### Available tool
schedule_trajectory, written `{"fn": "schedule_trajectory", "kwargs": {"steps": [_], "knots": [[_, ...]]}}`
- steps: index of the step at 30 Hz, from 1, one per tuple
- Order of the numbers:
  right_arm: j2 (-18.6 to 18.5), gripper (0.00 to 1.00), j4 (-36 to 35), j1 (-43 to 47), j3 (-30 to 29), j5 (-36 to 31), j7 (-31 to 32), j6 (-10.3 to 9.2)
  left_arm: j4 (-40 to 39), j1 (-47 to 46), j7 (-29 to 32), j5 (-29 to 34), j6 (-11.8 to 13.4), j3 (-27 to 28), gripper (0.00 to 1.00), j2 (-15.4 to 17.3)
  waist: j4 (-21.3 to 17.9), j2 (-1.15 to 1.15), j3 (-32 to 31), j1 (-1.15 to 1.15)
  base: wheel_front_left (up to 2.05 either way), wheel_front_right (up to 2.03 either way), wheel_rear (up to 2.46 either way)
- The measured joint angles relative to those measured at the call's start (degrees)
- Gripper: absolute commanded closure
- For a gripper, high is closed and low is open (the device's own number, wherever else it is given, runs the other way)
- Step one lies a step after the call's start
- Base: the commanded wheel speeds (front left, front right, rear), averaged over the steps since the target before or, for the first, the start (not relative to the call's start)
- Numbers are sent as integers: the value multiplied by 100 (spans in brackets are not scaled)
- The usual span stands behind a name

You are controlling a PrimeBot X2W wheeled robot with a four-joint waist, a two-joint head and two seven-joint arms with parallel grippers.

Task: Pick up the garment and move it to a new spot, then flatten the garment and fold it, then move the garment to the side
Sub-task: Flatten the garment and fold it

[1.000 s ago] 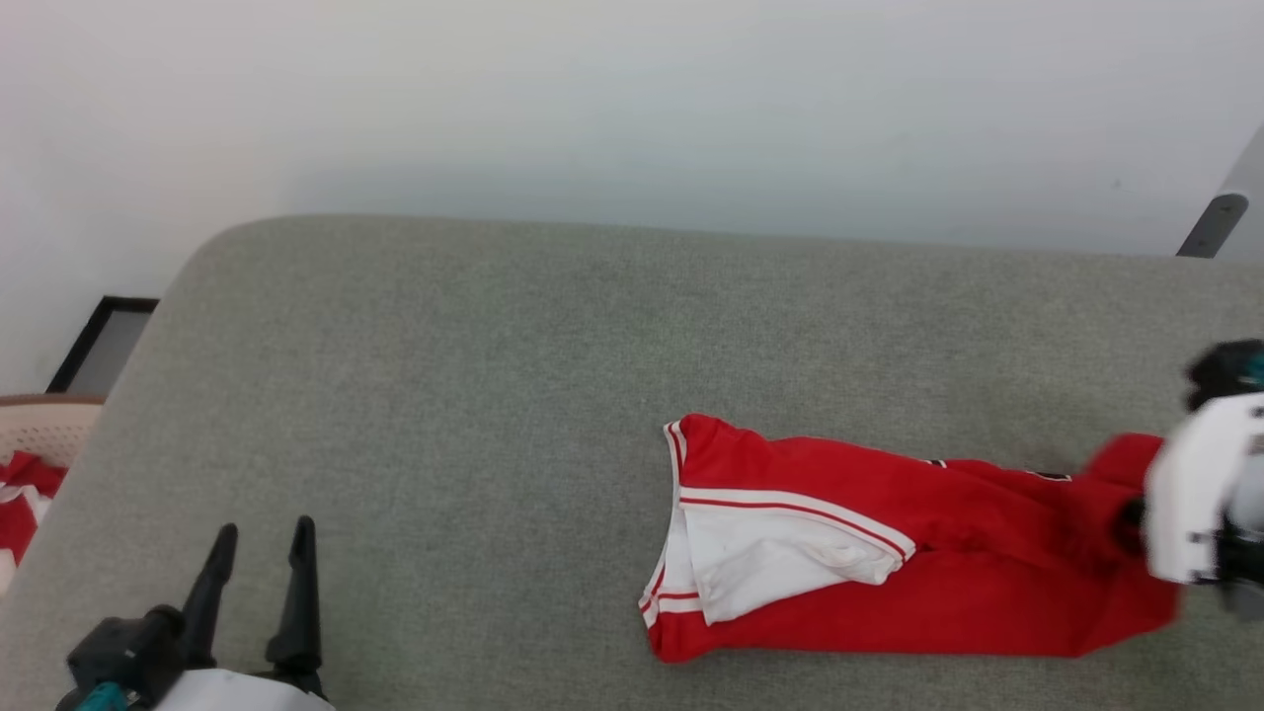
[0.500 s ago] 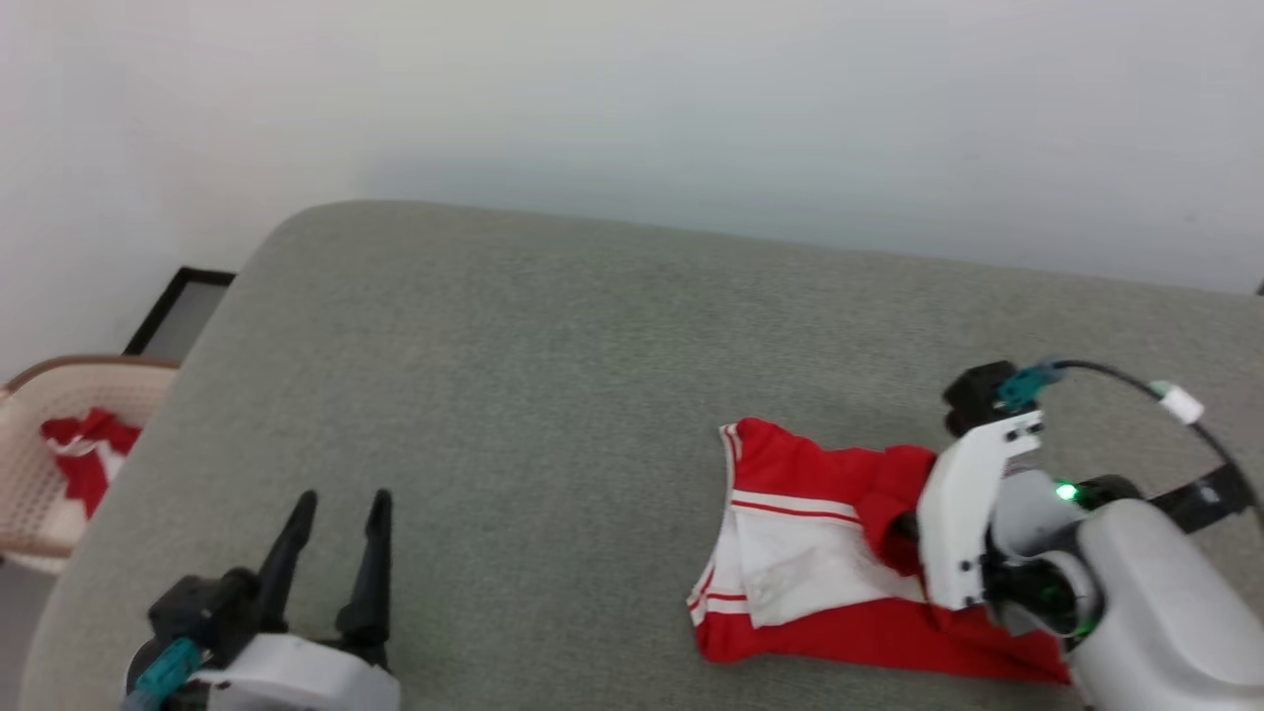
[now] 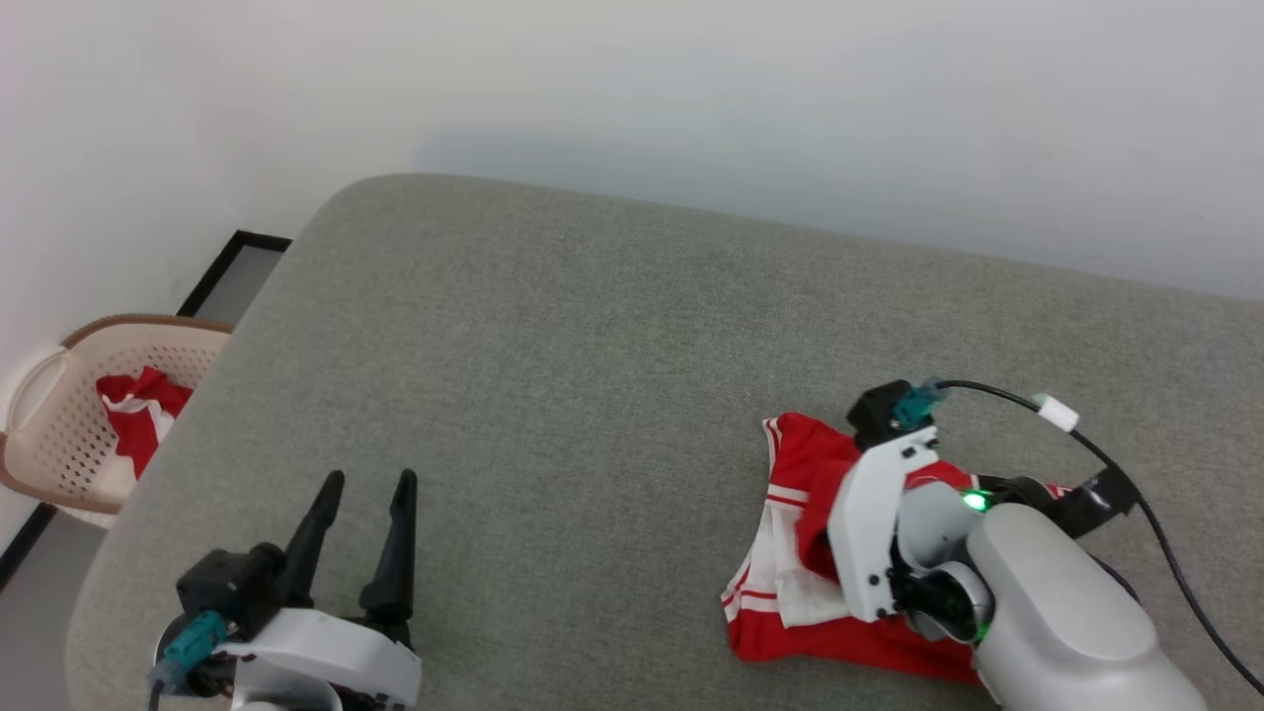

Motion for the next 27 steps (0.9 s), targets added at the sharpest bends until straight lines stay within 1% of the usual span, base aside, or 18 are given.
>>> {"fn": "schedule_trajectory", "kwargs": {"steps": [1,3,9,14,17,21,27], "knots": [[27,64,24,-37,84,29,-44,0,27,-4,-2,0,-9,3,0,-3,-2,0,-6,0,0,0,0],[70,0,34,-100,212,145,-119,0,64,-12,-9,-2,-25,26,0,-5,-17,0,-19,0,0,0,0],[76,0,-41,-232,432,568,-252,0,105,-18,-11,-8,-27,132,0,2,-157,0,-67,0,0,0,0],[-107,0,-290,-291,509,854,-509,0,79,39,-19,1,-32,244,0,38,-349,0,-122,0,0,0,0],[-298,0,-609,-287,642,1001,-765,0,26,110,-19,4,-25,337,0,80,-495,0,-162,0,0,0,0],[-666,0,-1017,-201,740,1276,-1157,0,-92,263,-19,21,-25,450,0,113,-727,0,-215,0,0,0,0],[-1188,0,-1390,87,776,1503,-1762,0,-168,494,-20,89,22,570,0,157,-1103,0,-286,0,0,0,0]]}}
